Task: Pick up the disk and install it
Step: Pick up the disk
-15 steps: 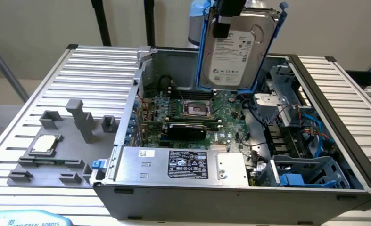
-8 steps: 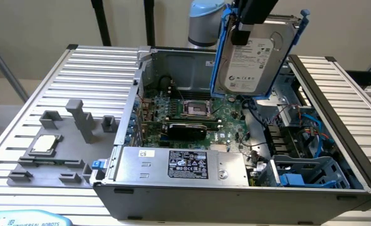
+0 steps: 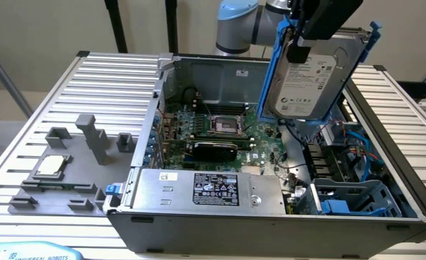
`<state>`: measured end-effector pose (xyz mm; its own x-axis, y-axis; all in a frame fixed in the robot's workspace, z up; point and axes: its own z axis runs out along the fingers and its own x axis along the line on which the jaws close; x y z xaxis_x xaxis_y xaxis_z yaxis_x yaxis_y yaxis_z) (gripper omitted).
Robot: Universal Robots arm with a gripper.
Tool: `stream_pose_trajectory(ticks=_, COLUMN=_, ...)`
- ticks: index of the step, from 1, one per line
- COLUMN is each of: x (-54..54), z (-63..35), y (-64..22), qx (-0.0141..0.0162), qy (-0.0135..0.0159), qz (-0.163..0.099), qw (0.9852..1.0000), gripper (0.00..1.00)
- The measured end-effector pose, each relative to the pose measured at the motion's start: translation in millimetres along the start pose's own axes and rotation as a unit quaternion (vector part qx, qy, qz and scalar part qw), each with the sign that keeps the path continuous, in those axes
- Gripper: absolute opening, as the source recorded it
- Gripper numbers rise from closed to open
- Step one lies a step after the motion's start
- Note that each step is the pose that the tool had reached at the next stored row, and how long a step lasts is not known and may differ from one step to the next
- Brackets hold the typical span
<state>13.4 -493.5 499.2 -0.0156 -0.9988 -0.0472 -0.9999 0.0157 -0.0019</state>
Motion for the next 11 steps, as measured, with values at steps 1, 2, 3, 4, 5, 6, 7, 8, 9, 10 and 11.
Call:
stream_pose_trajectory(ticks=1, x=2.4, z=0.2, y=-3.0, qx=0.0, qy=0.0, qz=0.0, qw=1.0, gripper=0.33)
stream_pose_trajectory(ticks=2, x=5.0, z=0.5, y=-5.7, qx=0.0, qy=0.0, qz=0.0, qw=1.0, gripper=0.33)
stream_pose_trajectory(ticks=3, x=7.6, z=0.7, y=-8.3, qx=0.0, qy=-0.0001, qz=0.0, qw=1.0, gripper=0.33)
stream_pose_trajectory(ticks=4, x=10.2, z=0.9, y=-10.8, qx=0.0, qy=0.0, qz=0.0, qw=1.0, gripper=0.33)
stream_pose_trajectory(ticks=5, x=12.9, z=1.1, y=-13.3, qx=0.0, qy=0.0, qz=0.0, qw=1.0, gripper=0.33)
stream_pose_trajectory(ticks=6, x=15.7, z=1.4, y=-15.6, qx=0.0, qy=0.0, qz=0.0, qw=1.0, gripper=0.33)
stream_pose_trajectory(ticks=7, x=18.6, z=1.6, y=-17.8, qx=0.0, qy=0.0, qz=0.0, qw=1.0, gripper=0.33)
stream_pose_trajectory(ticks=8, x=21.5, z=1.8, y=-19.7, qx=0.0, qy=0.0, qz=0.0, qw=1.0, gripper=0.33)
stream_pose_trajectory(ticks=9, x=24.5, z=1.9, y=-21.7, qx=0.0, qy=0.0, qz=0.0, qw=1.0, gripper=0.33)
stream_pose_trajectory(ticks=10, x=27.8, z=2.1, y=-23.8, qx=0.0, qy=-0.0001, qz=0.0, qw=1.0, gripper=0.33)
stream_pose_trajectory(ticks=11, x=30.8, z=2.3, y=-25.7, qx=0.0, qy=-0.0001, qz=0.0, qw=1.0, gripper=0.33)
